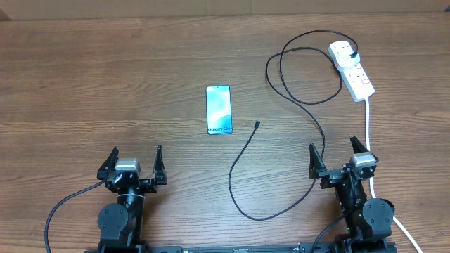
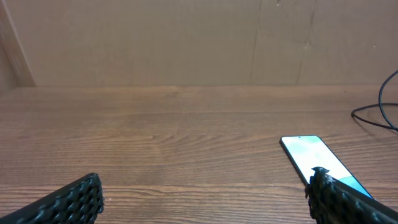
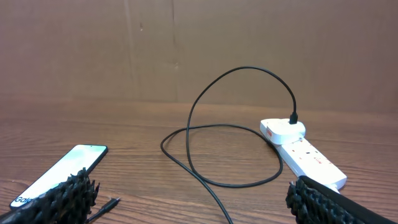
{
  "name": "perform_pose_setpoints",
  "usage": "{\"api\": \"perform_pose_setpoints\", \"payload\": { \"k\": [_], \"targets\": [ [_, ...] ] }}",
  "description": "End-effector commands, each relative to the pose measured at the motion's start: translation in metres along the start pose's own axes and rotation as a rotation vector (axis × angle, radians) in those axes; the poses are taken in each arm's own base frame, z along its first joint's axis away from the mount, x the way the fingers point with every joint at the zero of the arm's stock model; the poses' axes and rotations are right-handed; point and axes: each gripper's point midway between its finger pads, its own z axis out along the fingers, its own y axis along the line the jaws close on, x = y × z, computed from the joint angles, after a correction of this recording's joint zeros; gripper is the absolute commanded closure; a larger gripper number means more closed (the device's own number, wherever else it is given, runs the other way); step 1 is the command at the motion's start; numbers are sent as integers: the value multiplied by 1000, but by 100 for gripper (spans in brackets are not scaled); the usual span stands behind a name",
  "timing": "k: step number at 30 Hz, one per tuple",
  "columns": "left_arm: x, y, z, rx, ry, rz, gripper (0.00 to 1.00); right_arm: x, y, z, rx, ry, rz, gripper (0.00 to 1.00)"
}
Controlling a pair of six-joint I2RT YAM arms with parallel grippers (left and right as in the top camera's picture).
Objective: Plug charger to phone and switch on socket
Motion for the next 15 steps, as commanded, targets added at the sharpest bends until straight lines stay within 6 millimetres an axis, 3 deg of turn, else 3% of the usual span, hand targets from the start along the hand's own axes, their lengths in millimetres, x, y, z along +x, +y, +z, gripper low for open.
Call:
{"api": "perform_pose_setpoints", "payload": {
  "k": [1,8,15],
  "targets": [
    [0,-2,0,11,-6,19,0,2,0,0,0,-5,4,0],
    [-3,14,-1,-80,-18,30,1,2,0,0,0,-5,4,0],
    [-3,14,-1,-83,-17,51,0,2,0,0,0,-5,4,0]
  ]
}}
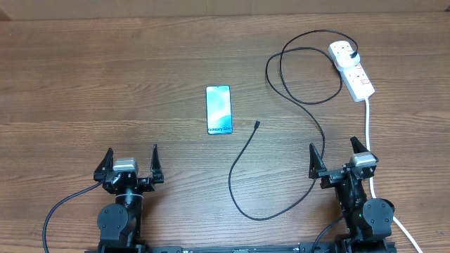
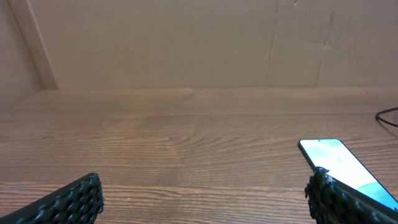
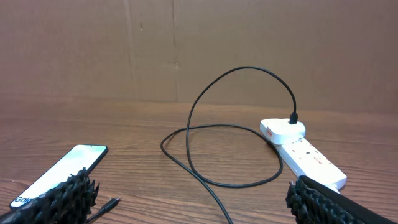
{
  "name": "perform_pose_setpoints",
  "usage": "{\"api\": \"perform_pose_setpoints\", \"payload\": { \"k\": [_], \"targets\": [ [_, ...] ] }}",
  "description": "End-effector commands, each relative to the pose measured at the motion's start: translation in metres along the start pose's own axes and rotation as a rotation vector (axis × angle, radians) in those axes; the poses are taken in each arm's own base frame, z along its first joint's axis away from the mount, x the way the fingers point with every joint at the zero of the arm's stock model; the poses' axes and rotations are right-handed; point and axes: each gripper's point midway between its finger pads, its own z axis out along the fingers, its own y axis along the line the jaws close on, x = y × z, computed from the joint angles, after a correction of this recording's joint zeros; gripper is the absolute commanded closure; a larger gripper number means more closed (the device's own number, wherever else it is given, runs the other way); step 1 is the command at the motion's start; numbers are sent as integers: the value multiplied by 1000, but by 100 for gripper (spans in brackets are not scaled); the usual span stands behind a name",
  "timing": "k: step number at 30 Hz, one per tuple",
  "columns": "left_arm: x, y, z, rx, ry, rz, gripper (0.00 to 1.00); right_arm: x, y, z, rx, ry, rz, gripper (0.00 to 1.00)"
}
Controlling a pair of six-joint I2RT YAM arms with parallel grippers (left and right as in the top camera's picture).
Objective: Plug charger to phone and switch on socket
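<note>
A phone [image 1: 219, 110] with a lit blue screen lies face up at the table's middle; it also shows in the left wrist view [image 2: 339, 163] and the right wrist view [image 3: 59, 174]. The black charger cable [image 1: 281, 147] loops from the white socket strip [image 1: 351, 68] at the far right, its free plug tip [image 1: 256, 126] lying just right of the phone. My left gripper [image 1: 129, 166] stands open at the near left, empty. At the near right my right gripper [image 1: 336, 158] stands open, empty, the cable [image 3: 211, 180] before it.
A white mains lead [image 1: 369, 133] runs from the socket strip down past my right arm. A brown cardboard wall [image 3: 199, 43] closes the far side of the wooden table [image 1: 105, 84].
My left gripper has turned slightly to the left, so the phone sits further right in its view. The right arm, phone and cable have not moved.
</note>
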Motion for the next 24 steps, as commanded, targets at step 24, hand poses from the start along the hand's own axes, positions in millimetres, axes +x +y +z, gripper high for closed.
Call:
{"api": "perform_pose_setpoints", "payload": {
  "k": [24],
  "targets": [
    [-132,12,-35,-78,-469,68,0,2,0,0,0,-4,5,0]
  ]
}}
